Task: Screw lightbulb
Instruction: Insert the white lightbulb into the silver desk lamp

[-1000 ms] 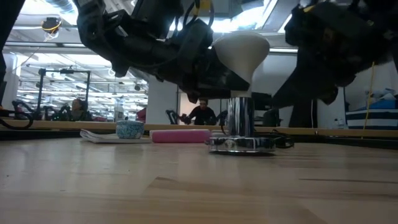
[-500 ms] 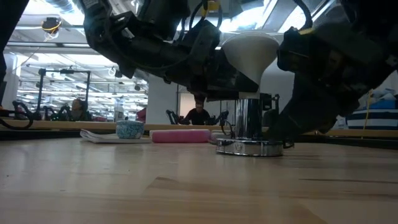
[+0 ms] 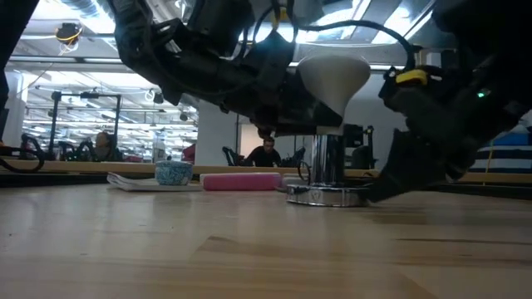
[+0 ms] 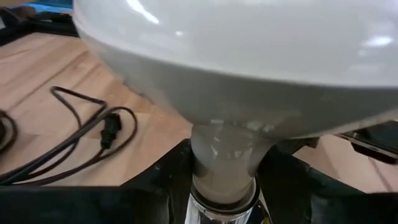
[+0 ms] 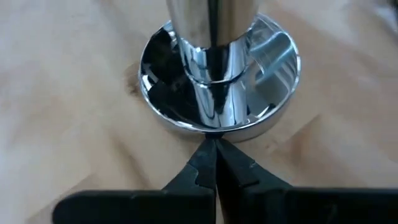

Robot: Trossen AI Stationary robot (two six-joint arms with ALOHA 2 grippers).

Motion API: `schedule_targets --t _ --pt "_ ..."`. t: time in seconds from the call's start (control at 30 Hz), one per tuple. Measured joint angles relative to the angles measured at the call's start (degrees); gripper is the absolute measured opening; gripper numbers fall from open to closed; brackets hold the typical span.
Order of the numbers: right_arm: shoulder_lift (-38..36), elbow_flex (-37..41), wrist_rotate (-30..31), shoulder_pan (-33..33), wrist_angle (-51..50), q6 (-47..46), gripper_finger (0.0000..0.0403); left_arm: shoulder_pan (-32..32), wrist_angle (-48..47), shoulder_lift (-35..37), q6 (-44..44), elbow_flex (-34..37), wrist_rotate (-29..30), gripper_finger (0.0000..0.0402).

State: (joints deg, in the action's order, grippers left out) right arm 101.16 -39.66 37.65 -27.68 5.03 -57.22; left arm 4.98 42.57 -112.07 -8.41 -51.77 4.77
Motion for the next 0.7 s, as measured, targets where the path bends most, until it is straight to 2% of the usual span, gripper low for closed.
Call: schedule_targets --t 0.27,0.5,0.7 --pt "-0.04 0.0 -0.21 3.59 -2.29 0.45 0.0001 -1.02 -0.03 0.0 0.45 0.02 0.25 0.015" --pt "-0.04 -0.02 5.64 5.7 -6.8 0.58 0.0001 -1.77 0.01 0.0 -0.69 0.02 -1.44 0.015" --pt "-0.04 -0.02 5.87 8.16 -6.64 2.16 0.0001 -1.6 0.02 0.0 -0.71 0.02 -1.4 0.015"
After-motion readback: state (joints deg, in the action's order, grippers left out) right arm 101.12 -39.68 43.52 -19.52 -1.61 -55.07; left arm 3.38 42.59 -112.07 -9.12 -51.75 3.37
